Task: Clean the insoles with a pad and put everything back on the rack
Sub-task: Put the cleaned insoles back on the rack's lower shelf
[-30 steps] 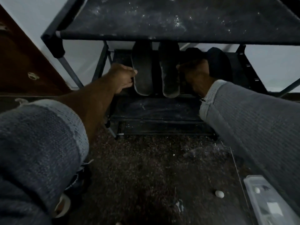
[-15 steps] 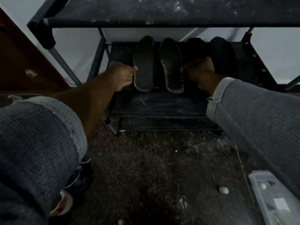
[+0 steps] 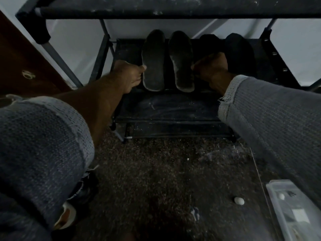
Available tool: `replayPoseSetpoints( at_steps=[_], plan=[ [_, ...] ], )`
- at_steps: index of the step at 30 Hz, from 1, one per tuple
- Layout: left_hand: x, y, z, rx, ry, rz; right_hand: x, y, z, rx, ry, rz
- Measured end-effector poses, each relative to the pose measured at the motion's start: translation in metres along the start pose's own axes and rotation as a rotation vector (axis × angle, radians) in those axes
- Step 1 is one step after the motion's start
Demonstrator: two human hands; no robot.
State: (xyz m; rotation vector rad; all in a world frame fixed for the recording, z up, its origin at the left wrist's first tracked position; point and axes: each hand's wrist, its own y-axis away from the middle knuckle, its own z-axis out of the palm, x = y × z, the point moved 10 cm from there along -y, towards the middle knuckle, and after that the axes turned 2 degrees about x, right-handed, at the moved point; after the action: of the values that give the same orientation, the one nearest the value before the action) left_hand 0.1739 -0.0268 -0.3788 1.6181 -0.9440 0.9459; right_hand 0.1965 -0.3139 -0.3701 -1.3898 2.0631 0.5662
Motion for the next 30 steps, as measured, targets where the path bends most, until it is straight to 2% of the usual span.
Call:
replayPoseSetpoints(
  at_steps=[5,9,13,21,30],
  plan=[
    [-0.001,0.005,0.009,-0.06,0.027,-0.052,-0.001,0.008,-0.006,0.038,-0.105,-0.003],
    [-0.002,0.006,0.008,-0.054,0.004,-0.059,0.003,0.012,0.0,-0.038,-0.245,0.031],
    [-0.001,0.006,0.007,-0.045,0.003,-0.052,0.003,0.011,-0.005,0.006,-0.138,0.031],
    [-0.001,0.002,0.008,-0.061,-0.009,-0.037,0.0,0.016,-0.007,0.02,-0.122,0.036],
    [-0.001,0.006,0.007,-0.046,-0.036,-0.027,0.008,0.018,-0.007,0.067,-0.239,0.069]
  ],
)
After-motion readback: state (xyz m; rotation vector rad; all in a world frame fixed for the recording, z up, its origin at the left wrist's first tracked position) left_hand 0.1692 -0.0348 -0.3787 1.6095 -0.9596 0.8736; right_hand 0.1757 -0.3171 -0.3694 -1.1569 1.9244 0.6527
